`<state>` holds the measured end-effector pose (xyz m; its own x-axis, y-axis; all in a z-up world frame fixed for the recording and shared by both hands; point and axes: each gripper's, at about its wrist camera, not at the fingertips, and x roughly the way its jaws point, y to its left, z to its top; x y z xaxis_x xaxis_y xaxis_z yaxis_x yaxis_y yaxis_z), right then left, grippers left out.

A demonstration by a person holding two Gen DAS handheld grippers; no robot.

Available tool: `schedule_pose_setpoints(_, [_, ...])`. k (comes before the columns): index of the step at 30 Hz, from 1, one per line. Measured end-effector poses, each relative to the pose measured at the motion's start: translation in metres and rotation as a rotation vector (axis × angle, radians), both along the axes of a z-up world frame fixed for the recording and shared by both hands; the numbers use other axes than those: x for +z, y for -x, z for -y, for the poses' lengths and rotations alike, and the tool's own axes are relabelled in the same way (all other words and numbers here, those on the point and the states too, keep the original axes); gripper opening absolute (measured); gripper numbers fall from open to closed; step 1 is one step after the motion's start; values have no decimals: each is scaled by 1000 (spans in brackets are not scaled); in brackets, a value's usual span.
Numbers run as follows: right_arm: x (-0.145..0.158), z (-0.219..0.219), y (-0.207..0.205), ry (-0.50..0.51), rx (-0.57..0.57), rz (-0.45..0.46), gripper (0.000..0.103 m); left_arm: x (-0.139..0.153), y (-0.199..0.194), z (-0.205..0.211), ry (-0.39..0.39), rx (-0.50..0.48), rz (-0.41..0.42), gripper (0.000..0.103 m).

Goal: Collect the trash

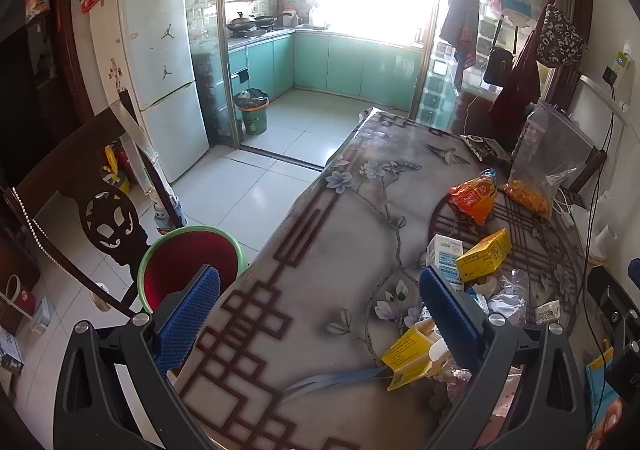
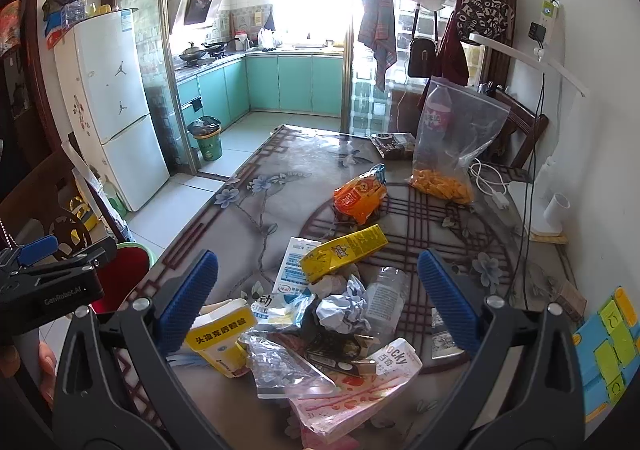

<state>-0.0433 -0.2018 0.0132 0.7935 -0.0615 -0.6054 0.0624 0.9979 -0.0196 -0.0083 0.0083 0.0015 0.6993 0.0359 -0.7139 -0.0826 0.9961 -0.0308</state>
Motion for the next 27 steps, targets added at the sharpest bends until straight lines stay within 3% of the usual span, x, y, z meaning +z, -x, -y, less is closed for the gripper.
schedule_pose_setpoints(27, [2,-6,5,-1,-7,7,99,10,6,-9,-6,6,20,95])
